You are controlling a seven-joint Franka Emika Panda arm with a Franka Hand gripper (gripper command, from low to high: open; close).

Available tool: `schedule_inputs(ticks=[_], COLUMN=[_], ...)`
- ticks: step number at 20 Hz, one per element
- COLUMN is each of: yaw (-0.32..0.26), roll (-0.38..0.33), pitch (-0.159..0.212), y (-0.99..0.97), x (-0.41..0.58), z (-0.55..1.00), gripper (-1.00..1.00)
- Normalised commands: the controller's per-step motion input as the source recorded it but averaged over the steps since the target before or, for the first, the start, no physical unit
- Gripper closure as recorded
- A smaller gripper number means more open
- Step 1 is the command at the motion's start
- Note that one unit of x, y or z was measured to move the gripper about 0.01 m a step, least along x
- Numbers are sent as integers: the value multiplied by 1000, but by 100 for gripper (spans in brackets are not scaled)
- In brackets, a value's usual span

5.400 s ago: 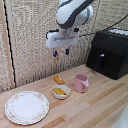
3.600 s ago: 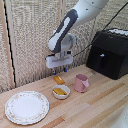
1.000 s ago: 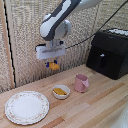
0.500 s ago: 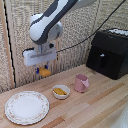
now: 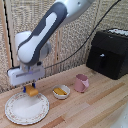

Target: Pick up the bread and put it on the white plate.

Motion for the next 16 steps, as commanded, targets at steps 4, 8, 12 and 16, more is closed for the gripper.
schedule_inputs(ticks=[4, 8, 12, 16], yaw=[1, 30, 113, 146], roll=[-200, -106, -13, -55], pitch=[-126, -184, -102, -55], y=[331, 4, 0, 0], x=[80, 329, 336, 176], z=[-422, -27, 36, 14], gripper=[100, 100, 100, -100])
